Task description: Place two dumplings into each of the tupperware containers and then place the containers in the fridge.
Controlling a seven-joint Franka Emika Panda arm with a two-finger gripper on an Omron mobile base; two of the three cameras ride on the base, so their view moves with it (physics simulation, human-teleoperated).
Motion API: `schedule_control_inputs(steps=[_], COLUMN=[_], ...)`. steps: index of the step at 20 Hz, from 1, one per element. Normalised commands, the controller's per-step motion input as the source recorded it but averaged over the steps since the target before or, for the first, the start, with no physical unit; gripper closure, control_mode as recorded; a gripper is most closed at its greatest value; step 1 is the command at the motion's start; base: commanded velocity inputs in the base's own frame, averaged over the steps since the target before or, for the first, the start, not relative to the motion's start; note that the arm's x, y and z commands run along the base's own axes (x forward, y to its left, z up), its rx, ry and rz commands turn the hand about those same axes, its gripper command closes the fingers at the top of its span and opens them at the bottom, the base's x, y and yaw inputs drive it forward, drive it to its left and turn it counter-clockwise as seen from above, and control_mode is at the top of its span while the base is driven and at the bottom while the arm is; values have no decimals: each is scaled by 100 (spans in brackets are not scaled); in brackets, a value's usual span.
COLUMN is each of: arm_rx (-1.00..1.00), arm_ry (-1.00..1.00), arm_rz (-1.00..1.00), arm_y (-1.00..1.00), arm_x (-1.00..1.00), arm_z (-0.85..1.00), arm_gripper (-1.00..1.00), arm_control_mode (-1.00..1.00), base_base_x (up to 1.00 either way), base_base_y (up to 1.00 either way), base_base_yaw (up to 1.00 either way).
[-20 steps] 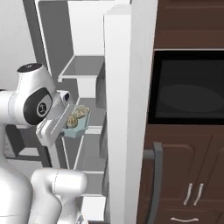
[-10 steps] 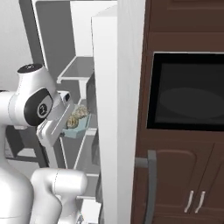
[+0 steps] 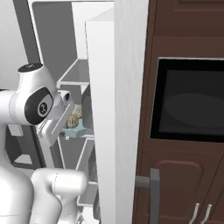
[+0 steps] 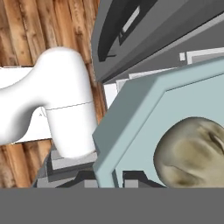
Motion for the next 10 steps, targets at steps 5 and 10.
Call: schedule_control_inputs(steps=[5,10], arm_rx=[0,-7], arm_ry=[-10,-20], arm_rz=[5,7], arm_y=[-2,-2], arm_x=[-26,-55], arm_z=[10,31], arm_gripper=[100,100], arm_control_mode=[-100,-100], base_base_x=[0,0], base_base_y=[0,0], base_base_yaw=[0,0])
